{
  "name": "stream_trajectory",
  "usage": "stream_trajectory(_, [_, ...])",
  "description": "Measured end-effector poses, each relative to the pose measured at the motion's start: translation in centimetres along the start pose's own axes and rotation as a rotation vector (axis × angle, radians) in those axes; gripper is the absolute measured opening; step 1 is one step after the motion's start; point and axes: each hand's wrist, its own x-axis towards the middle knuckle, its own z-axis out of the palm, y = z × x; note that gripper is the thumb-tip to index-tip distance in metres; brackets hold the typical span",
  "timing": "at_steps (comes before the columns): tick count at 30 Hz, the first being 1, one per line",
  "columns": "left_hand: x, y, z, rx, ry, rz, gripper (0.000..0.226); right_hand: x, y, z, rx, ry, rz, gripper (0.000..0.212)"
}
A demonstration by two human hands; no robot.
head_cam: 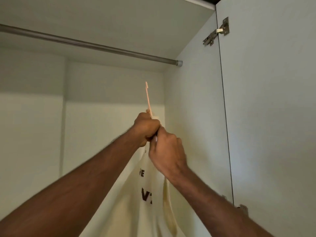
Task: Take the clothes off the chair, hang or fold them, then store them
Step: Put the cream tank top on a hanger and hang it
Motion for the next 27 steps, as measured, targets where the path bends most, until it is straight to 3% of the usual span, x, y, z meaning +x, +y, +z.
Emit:
stream_trajectory(4, [0.9, -0.6, -4.1, 0.366, 0.007, 0.120, 0.007, 0.2, 1.3, -0.7, 0.182, -0.324, -0.101, 0.053])
stream_trajectory(7, [0.7, -0.5, -9.0, 0.601, -0.073, 0.229, 0.019, 2.6, 6.4, -1.1, 0.218, -0.330, -0.013, 0.053])
stream_trajectory(10, [0.6, -0.3, -14.1, 0.571, -0.276, 0.254, 0.020, 5.4, 12.1, -1.5, 0.066, -0.286, 0.096, 0.057])
stream_trajectory(13, [0.2, 0.5, -17.6, 0.488, -0.371, 0.254, 0.021, 7.0, 15.1, -1.5, 0.059, -0.368, 0.132, 0.061])
stream_trajectory(16, [0.2, 1.3, -19.7, 0.434, -0.413, 0.281, 0.023, 7.7, 14.7, -1.7, 0.244, -0.431, 0.086, 0.031])
stream_trajectory(17, [0.3, 1.4, -20.3, 0.444, -0.423, 0.286, 0.024, 7.9, 14.0, -1.7, 0.287, -0.413, 0.049, 0.028])
stream_trajectory(19, [0.8, 1.4, -21.2, 0.487, -0.422, 0.292, 0.025, 8.0, 13.0, -1.8, 0.343, -0.370, -0.024, 0.046])
stream_trajectory(22, [1.9, 0.7, -22.0, 0.537, -0.409, 0.321, 0.025, 8.4, 11.8, -1.8, 0.362, -0.328, -0.109, 0.052])
stream_trajectory(26, [4.0, -1.0, -21.9, 0.594, -0.293, 0.398, 0.066, 9.7, 10.6, -2.9, 0.296, -0.178, -0.146, 0.053])
stream_trajectory(27, [4.8, -1.4, -21.6, 0.599, -0.224, 0.417, 0.067, 10.1, 10.6, -3.5, 0.245, -0.126, -0.153, 0.053])
